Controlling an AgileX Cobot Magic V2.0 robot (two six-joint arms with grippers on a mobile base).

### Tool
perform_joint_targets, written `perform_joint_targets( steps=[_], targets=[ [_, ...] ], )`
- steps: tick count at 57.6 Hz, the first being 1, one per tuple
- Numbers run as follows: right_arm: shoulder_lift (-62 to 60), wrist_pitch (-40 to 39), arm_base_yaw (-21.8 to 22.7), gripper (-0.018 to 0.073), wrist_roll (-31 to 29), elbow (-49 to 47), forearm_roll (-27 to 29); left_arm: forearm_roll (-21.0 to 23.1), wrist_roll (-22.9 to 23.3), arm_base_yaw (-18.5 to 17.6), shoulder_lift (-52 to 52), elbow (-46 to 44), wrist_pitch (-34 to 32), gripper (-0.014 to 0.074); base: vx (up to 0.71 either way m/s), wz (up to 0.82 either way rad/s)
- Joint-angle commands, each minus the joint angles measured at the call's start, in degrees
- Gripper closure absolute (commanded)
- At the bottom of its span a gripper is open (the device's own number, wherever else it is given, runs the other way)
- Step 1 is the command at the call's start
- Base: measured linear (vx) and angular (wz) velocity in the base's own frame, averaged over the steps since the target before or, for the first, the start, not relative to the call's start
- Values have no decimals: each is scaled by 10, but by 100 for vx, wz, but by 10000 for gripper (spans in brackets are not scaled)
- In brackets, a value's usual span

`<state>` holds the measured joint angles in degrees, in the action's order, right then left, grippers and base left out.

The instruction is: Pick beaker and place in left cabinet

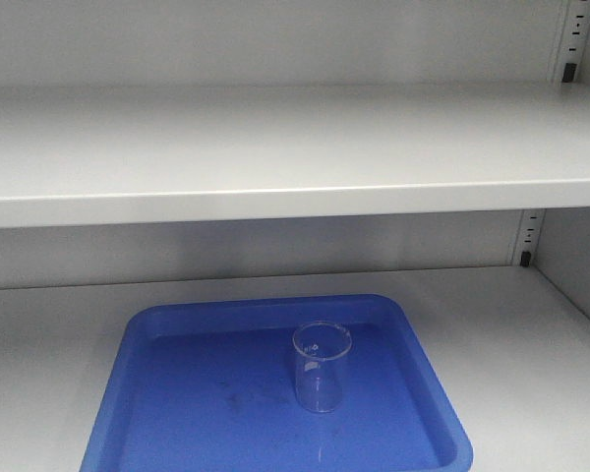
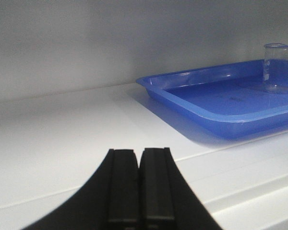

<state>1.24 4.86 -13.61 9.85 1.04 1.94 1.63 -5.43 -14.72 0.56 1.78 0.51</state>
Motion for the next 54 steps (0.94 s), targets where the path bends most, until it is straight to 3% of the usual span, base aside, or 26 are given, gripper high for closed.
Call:
perform_joint_targets(
  steps=[1,7,54],
  targets=[
    [-28,-52,15,566,-7,12,-30,5,2,-2,10,9,-48,595,0,0],
    [-23,-35,15,566,-8,10,-50,5,2,-2,11,9,-48,595,0,0],
    [-27,-35,15,566,-8,10,-50,5,2,-2,11,9,-48,595,0,0]
  ],
)
